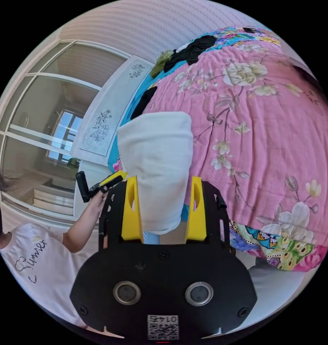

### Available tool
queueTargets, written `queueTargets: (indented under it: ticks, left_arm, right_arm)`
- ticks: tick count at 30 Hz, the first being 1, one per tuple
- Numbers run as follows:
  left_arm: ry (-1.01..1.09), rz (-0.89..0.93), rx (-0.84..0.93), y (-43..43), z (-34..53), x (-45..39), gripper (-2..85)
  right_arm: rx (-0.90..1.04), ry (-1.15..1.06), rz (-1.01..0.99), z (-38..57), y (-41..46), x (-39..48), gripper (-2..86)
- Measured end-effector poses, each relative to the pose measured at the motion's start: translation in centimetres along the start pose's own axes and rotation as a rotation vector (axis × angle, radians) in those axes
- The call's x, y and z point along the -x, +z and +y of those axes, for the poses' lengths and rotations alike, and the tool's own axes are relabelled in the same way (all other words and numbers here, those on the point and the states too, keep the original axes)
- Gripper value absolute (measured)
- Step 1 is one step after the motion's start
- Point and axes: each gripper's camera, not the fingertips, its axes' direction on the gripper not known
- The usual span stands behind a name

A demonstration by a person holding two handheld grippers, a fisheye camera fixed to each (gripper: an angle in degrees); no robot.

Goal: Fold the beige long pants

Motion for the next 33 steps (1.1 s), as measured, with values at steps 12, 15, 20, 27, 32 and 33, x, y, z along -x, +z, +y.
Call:
queueTargets:
  ticks: [12,15,20,27,32,33]
  left_arm:
    - [0.087,0.264,-0.051,5.0,-1.9,1.8,8.5]
    - [0.001,0.289,-0.07,5.8,-1.3,2.6,8.2]
    - [-0.107,0.318,-0.122,6.0,-0.4,2.5,4.6]
    - [0.035,0.413,-0.222,6.4,-6.8,-10.1,2.8]
    - [0.261,0.603,-0.323,9.2,-18.6,-25.2,4.0]
    - [0.287,0.6,-0.326,10.5,-21.8,-29.2,4.6]
  right_arm:
    - [0.111,-0.105,0.12,-3.7,1.6,4.3,14.2]
    - [0.158,-0.304,0.306,-4.5,1.3,10.4,11.6]
    - [0.162,-0.626,0.402,-6.1,-0.3,18.8,8.9]
    - [0.093,-0.85,0.436,-9.0,-10.1,23.0,8.1]
    - [-0.026,-0.771,0.672,-14.1,-27.5,20.2,8.9]
    - [-0.046,-0.737,0.696,-15.0,-29.8,19.4,9.3]
